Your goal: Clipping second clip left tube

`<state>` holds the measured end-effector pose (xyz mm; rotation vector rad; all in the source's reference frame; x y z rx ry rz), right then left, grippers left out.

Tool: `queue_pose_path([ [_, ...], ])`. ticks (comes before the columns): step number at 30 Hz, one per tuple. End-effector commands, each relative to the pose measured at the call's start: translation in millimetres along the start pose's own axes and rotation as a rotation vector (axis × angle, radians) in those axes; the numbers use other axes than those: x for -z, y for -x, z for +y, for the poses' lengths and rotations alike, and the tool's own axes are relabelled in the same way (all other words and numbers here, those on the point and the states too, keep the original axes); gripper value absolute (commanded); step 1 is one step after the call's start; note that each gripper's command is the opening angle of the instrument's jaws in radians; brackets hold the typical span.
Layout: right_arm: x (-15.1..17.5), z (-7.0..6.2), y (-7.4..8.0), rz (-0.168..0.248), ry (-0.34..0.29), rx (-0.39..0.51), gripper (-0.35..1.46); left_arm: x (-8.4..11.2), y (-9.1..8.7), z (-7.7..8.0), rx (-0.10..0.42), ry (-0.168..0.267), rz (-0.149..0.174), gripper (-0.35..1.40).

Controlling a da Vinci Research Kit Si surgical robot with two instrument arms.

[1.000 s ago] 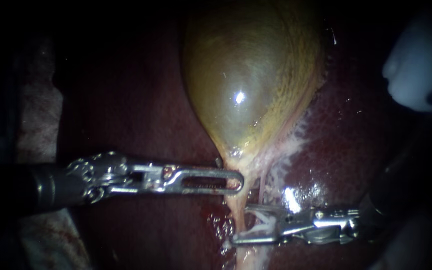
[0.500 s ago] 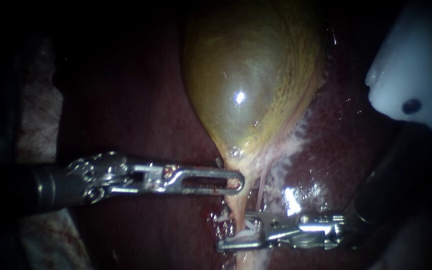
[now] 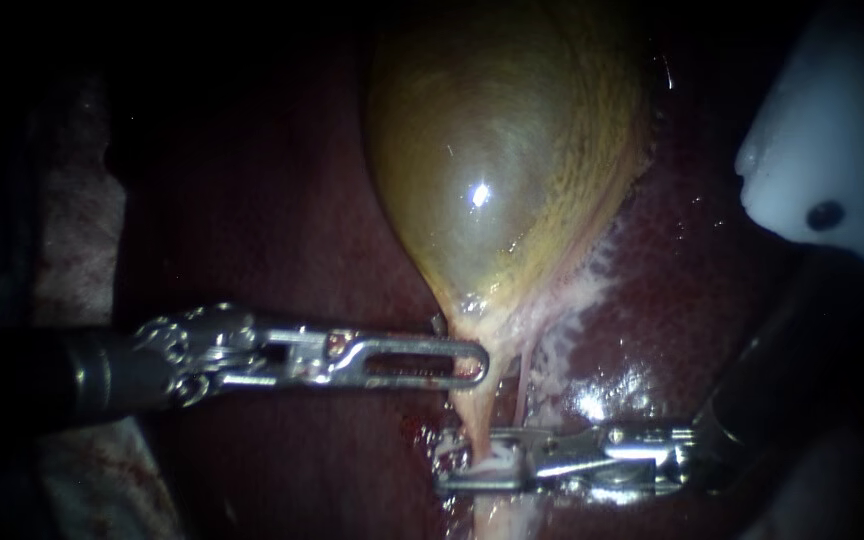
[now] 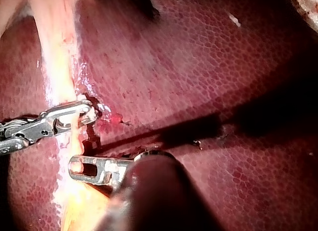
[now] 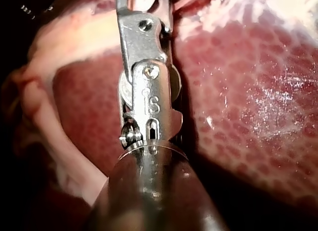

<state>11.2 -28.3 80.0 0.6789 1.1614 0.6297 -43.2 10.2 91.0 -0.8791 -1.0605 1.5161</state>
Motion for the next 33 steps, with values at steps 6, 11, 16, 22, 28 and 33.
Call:
queue_pose_path([
  [6,0.1,-0.1,0.0,-0.002,-0.006,0.001,-0.35,0.0,0.0,0.0,0.0,0.0,0.0,-0.35],
  [11,0.3,0.1,0.0,-0.002,-0.008,0.001,-0.35,0.0,0.0,0.0,0.0,0.0,0.0,-0.35],
  [16,0.3,0.1,0.0,-0.002,-0.008,0.001,-0.35,0.0,0.0,0.0,0.0,0.0,0.0,-0.35],
  [22,0.3,0.1,0.0,-0.003,-0.009,-0.01,-0.35,-0.1,0.0,0.0,0.0,0.0,0.0,-0.35],
  [28,0.3,0.1,0.0,-0.003,-0.009,-0.016,-0.35,-0.1,0.0,0.0,0.0,0.0,0.001,-0.35],
  [33,0.3,0.1,0.0,-0.003,-0.009,-0.016,-0.35,-0.2,0.0,0.1,0.0,0.0,0.002,-0.35],
])
